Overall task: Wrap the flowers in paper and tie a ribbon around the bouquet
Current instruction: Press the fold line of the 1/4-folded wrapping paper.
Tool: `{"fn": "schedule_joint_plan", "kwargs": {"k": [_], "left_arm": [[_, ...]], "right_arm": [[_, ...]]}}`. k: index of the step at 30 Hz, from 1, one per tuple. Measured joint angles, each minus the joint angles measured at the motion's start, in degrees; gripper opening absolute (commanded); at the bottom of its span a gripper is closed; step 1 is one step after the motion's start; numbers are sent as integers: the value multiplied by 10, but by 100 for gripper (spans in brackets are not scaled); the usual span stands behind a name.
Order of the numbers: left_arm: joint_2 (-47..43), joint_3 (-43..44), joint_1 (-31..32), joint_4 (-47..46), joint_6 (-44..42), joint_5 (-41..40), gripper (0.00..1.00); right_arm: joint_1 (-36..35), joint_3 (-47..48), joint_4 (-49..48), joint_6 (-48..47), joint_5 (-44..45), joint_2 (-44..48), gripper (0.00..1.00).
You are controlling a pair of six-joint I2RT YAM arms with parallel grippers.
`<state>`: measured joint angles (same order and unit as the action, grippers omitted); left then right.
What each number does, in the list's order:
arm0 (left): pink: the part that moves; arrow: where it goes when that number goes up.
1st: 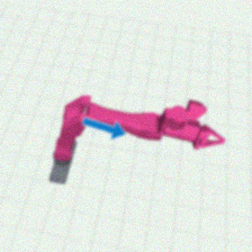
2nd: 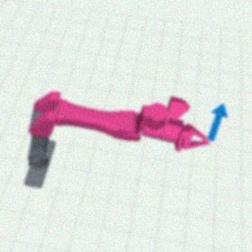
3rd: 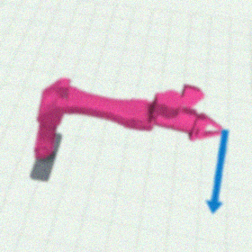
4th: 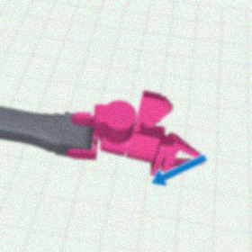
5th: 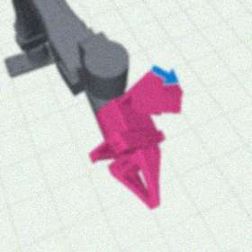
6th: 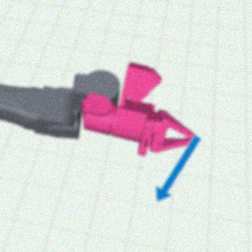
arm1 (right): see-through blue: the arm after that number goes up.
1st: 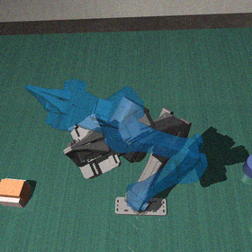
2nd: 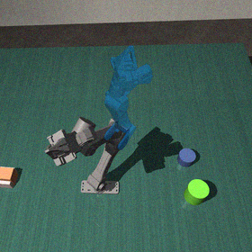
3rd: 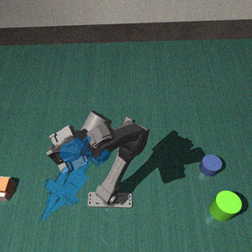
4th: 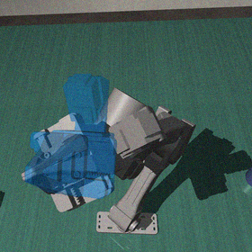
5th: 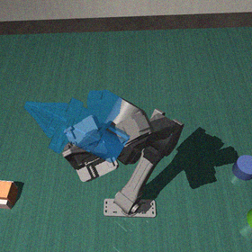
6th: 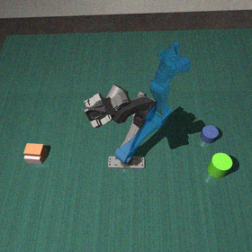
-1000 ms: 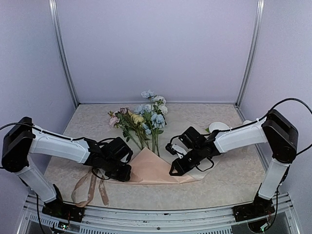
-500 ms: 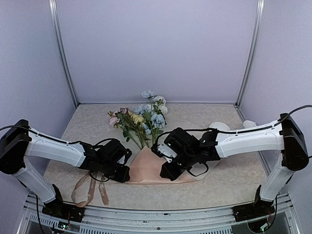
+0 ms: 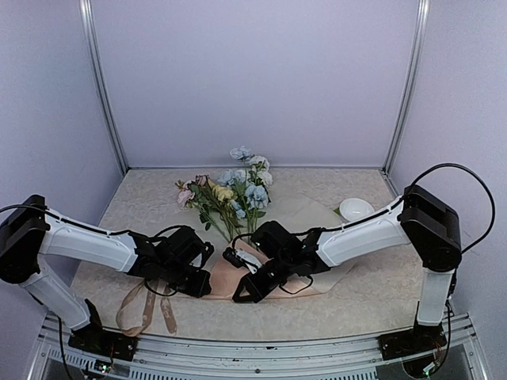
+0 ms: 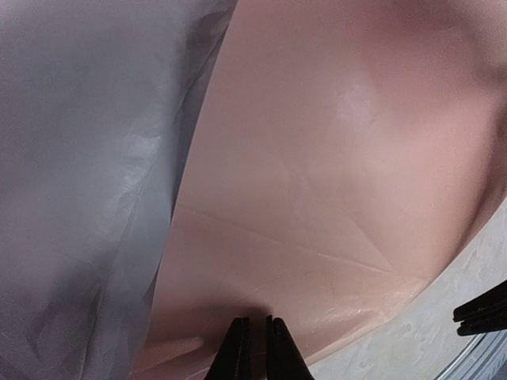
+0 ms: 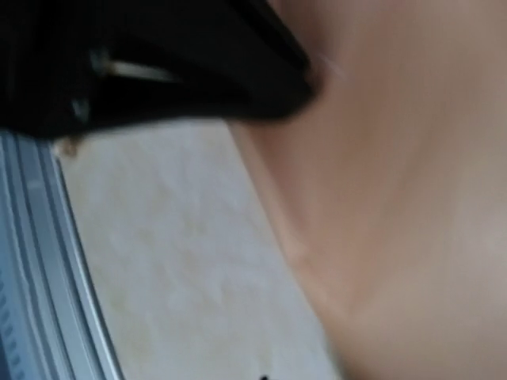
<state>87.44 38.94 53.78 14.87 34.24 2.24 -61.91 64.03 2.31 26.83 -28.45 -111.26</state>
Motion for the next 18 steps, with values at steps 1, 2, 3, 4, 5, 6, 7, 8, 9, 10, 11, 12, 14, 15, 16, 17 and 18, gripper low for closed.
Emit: {"fn": "schedule_joint_plan", "kwargs": {"k": [1, 2, 3, 4, 5, 6, 7, 8, 9, 10, 11, 12, 14, 15, 16, 17, 18], "left_arm": [[0, 0, 0, 0, 0, 0, 10], [0, 0, 0, 1, 0, 0, 10], [0, 0, 0, 1, 0, 1, 10], [0, 0, 0, 1, 0, 1, 10], [0, 0, 0, 1, 0, 1, 10], [0, 0, 0, 1, 0, 1, 10], [0, 0, 0, 1, 0, 1, 10], [0, 0, 0, 2, 0, 1, 10], [0, 0, 0, 2, 0, 1, 10], [0, 0, 0, 3, -1, 1, 10], [0, 0, 0, 4, -1, 1, 10], [0, 0, 0, 4, -1, 1, 10], [0, 0, 0, 5, -2, 1, 10], [0, 0, 0, 6, -2, 1, 10], [1, 0, 0, 6, -3, 1, 10], [1, 0, 0, 6, -4, 1, 10], [1, 1, 0, 7, -5, 1, 10]], "right_arm": [[0, 4, -7, 4, -1, -6, 0], [1, 5, -11, 9, -1, -13, 0], [2, 5, -13, 14, -1, -19, 0], [3, 5, -13, 17, 0, -23, 0], [5, 5, -10, 21, 3, -28, 0], [8, 5, -2, 26, 8, -31, 0], [10, 6, 5, 29, 12, -33, 0], [14, 5, 12, 33, 14, -33, 0], [19, 6, 17, 37, 15, -33, 0], [24, 3, 16, 42, 15, -32, 0], [29, -3, 11, 46, 13, -30, 0], [32, -12, 6, 50, 13, -24, 0], [37, -37, 3, 57, 16, -7, 0], [39, -46, 3, 59, 17, 1, 0], [41, -58, 1, 62, 17, 9, 0], [42, -71, -2, 65, 18, 19, 0], [44, -83, -4, 68, 19, 27, 0]]}}
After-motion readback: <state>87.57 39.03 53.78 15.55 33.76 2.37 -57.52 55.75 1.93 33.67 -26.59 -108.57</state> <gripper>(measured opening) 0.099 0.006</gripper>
